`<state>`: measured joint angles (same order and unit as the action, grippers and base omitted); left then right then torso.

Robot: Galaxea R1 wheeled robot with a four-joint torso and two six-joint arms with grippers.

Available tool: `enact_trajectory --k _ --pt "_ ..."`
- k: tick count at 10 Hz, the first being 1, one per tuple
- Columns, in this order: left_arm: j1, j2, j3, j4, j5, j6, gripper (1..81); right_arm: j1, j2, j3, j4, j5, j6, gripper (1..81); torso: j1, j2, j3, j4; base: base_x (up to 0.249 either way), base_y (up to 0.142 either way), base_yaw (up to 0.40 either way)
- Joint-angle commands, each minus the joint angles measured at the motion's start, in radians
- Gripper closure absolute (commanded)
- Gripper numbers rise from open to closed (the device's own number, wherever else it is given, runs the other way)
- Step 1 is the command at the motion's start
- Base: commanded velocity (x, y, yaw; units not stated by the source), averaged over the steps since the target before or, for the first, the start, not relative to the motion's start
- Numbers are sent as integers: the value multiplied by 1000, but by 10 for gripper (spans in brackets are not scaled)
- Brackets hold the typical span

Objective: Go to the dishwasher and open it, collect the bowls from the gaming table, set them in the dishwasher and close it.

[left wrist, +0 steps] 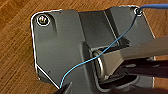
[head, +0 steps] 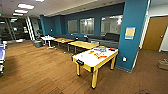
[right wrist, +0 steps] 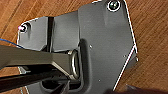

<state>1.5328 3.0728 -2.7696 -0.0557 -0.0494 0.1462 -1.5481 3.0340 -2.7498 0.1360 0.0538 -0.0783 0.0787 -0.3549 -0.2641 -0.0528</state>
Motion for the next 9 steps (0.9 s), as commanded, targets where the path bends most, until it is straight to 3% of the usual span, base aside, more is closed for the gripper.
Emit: enact_trajectory --k 1,5,9 --pt "-53 0 -1 8 52 4 10 58 2 1 -1 -54 -3 10 0 0 0 0 0 0 -399" --pt "-53 -2 1 10 52 4 10 53 2 1 1 -52 -1 10 0 0 0 0 0 0 -386" --pt "-53 -3 -1 2 52 4 10 55 4 1 -1 -52 -1 10 0 0 0 0 0 0 -132"
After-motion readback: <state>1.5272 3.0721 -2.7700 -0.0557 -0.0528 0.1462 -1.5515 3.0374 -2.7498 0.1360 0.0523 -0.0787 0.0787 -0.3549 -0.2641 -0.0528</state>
